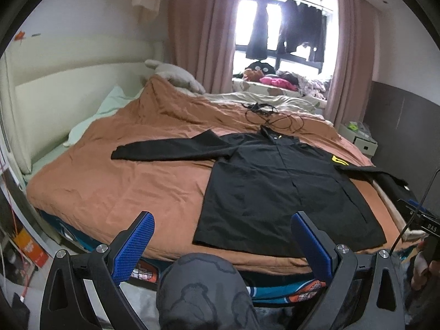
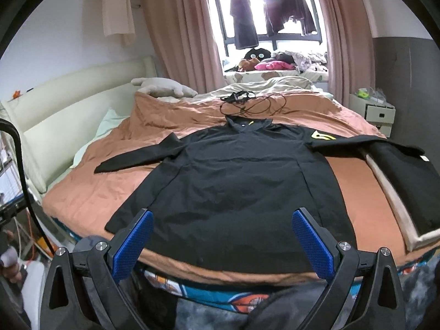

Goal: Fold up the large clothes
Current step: 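Move the left tool toward the jacket sleeve and lower onto it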

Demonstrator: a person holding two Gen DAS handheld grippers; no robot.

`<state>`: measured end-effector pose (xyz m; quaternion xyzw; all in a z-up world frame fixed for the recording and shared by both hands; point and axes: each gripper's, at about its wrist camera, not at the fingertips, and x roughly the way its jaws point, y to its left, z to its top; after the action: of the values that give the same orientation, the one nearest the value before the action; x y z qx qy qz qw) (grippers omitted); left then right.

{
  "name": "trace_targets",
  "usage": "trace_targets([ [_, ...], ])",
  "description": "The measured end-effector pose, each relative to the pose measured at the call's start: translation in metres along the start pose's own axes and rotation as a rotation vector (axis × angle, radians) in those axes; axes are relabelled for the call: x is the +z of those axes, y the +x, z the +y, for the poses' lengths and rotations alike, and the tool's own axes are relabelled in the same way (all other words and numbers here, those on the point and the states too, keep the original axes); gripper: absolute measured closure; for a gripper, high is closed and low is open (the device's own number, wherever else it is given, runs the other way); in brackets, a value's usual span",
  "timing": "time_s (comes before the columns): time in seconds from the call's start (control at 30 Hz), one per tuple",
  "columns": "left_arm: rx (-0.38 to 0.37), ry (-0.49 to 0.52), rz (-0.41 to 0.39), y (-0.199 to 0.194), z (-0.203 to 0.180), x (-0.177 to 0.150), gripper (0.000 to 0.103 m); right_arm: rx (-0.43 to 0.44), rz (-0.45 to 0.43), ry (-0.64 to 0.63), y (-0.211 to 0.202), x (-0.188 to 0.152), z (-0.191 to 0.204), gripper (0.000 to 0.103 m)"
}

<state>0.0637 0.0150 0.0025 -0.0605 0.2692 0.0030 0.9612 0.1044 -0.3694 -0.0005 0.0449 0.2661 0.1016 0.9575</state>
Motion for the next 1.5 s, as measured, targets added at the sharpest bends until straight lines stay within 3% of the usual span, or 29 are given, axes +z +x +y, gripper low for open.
trace_targets([
  [0.43,0.061,-0.082,0.058,0.068,0.026,0.027,0.003,0.045,0.068,0.033,0.082,0.034,-0.006,0.002],
  [0.87,0.110,-0.145,0.144,0.162,0.066,0.059,0.004,0.073,0.140,0.067,0.197,0.072,-0.013,0.002],
  [1.2,0.136,-0.261,0.203,0.238,0.119,0.076,0.024,0.125,0.184,0.040,0.290,0.098,0.006,0.002],
  [1.4,0.156,-0.322,0.200,0.276,0.154,0.090,0.027,0.170,0.241,0.039,0.342,0.101,0.020,0.021],
  [1.5,0.160,-0.386,0.194,0.297,0.176,0.095,0.028,0.174,0.272,0.026,0.367,0.099,0.027,0.023],
])
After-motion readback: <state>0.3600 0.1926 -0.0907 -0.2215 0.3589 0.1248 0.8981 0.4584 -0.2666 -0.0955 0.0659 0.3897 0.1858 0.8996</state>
